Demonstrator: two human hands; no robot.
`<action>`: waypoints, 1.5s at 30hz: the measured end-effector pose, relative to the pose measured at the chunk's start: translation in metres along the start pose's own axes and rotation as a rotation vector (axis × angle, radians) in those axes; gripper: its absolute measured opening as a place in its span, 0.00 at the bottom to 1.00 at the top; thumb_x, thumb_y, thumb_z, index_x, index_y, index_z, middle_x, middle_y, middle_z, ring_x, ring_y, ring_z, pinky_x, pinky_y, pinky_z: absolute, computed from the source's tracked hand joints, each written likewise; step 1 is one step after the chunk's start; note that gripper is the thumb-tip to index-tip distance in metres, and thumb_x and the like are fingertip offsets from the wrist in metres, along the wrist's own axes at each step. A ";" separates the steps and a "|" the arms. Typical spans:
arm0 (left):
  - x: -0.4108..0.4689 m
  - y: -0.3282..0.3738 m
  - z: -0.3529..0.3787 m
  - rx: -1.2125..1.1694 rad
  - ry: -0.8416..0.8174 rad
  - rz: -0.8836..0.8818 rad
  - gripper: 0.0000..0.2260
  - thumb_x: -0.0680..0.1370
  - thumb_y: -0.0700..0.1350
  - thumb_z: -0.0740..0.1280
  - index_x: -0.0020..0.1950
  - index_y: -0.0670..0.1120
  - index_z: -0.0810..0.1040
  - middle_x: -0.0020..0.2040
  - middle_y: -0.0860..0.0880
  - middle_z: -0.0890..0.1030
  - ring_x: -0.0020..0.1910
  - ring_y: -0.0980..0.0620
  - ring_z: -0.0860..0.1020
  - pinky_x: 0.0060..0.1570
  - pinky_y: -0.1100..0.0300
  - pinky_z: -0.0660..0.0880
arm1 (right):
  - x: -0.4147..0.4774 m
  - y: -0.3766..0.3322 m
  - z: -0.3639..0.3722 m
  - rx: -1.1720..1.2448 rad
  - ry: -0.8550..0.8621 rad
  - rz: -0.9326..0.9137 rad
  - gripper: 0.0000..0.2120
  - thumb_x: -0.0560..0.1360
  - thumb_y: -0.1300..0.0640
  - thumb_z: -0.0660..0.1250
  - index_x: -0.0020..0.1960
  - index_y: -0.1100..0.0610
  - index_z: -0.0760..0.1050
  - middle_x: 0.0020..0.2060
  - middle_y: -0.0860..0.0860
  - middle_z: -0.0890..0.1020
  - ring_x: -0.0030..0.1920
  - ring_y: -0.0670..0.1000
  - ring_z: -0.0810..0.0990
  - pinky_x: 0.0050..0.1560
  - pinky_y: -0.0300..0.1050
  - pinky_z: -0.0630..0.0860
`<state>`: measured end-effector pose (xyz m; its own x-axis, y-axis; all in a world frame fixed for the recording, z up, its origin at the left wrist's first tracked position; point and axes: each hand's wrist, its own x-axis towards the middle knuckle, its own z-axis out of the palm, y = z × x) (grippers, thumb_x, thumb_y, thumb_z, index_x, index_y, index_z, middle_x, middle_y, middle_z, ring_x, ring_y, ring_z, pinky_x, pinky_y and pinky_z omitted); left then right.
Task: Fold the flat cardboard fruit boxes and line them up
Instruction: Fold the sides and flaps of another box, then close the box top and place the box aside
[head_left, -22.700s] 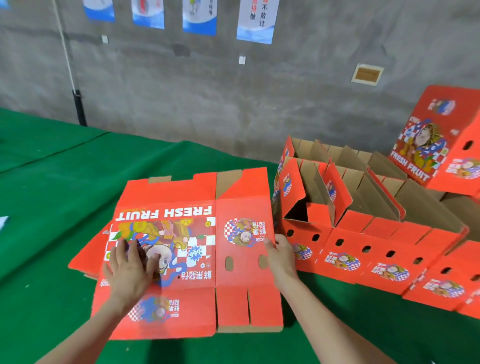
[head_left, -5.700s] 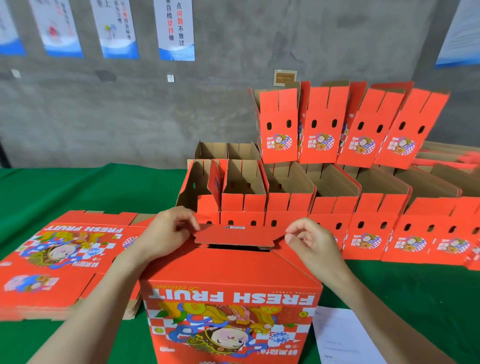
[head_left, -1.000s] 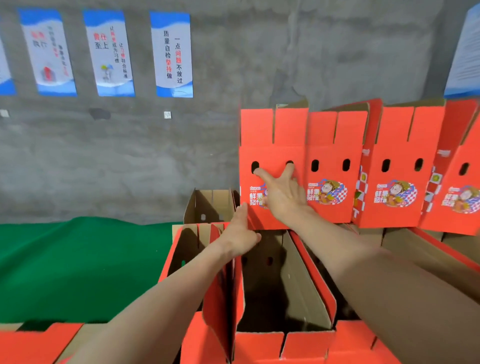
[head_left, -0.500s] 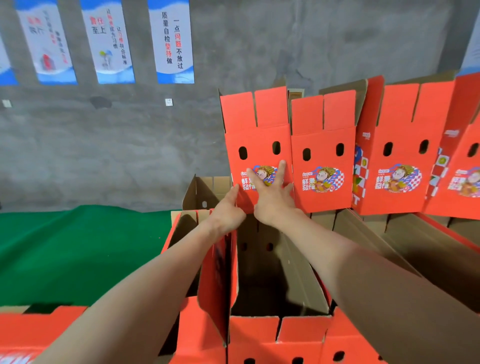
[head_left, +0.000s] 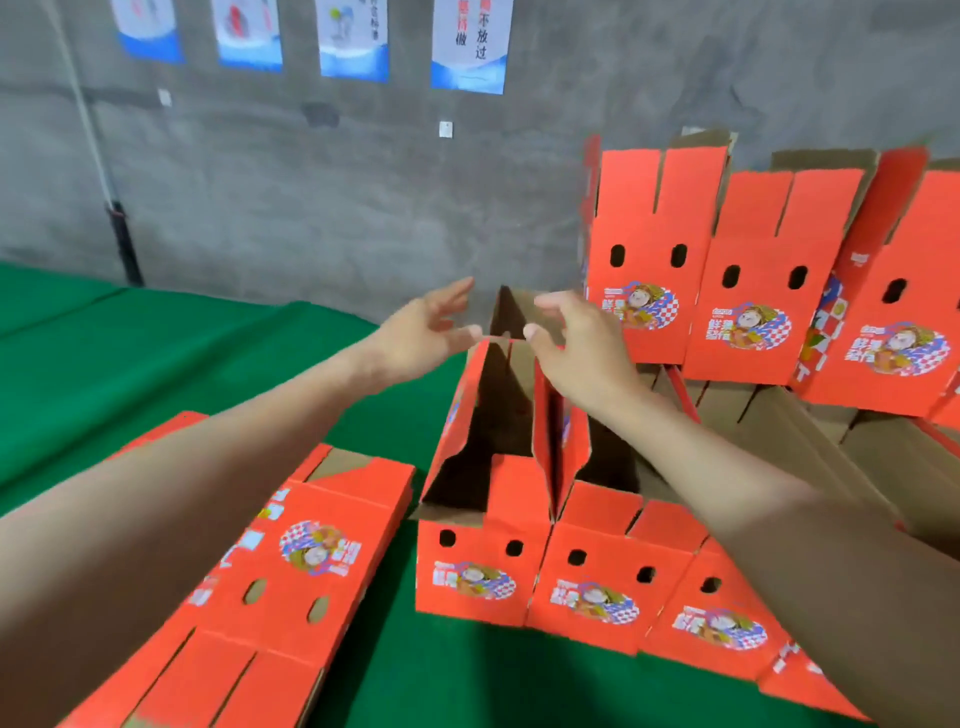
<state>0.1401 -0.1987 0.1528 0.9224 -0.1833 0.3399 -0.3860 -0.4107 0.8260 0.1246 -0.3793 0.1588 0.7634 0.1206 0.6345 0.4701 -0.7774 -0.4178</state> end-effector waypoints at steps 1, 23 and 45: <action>-0.021 -0.018 -0.020 0.032 0.068 -0.044 0.27 0.79 0.38 0.65 0.75 0.45 0.60 0.72 0.42 0.68 0.68 0.47 0.70 0.64 0.62 0.65 | -0.012 -0.018 0.006 0.054 -0.016 -0.029 0.14 0.76 0.61 0.66 0.60 0.64 0.76 0.55 0.59 0.81 0.57 0.58 0.78 0.60 0.48 0.70; -0.307 -0.229 -0.053 0.952 -0.099 -0.330 0.18 0.81 0.54 0.55 0.71 0.56 0.66 0.68 0.49 0.70 0.66 0.48 0.68 0.61 0.56 0.66 | -0.220 -0.099 0.181 0.028 -0.756 0.249 0.13 0.77 0.67 0.58 0.59 0.62 0.73 0.59 0.58 0.74 0.58 0.58 0.75 0.55 0.43 0.69; -0.303 -0.186 -0.149 0.543 0.742 -0.361 0.24 0.74 0.49 0.67 0.57 0.30 0.72 0.53 0.29 0.73 0.54 0.30 0.72 0.55 0.40 0.69 | -0.248 -0.132 0.103 0.538 0.183 0.607 0.05 0.79 0.65 0.61 0.45 0.59 0.73 0.40 0.52 0.76 0.42 0.51 0.72 0.46 0.48 0.68</action>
<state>-0.0658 0.0662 -0.0371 0.6881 0.5639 0.4567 0.1382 -0.7197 0.6804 -0.0809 -0.2424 -0.0102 0.8901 -0.3632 0.2753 0.1830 -0.2684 -0.9458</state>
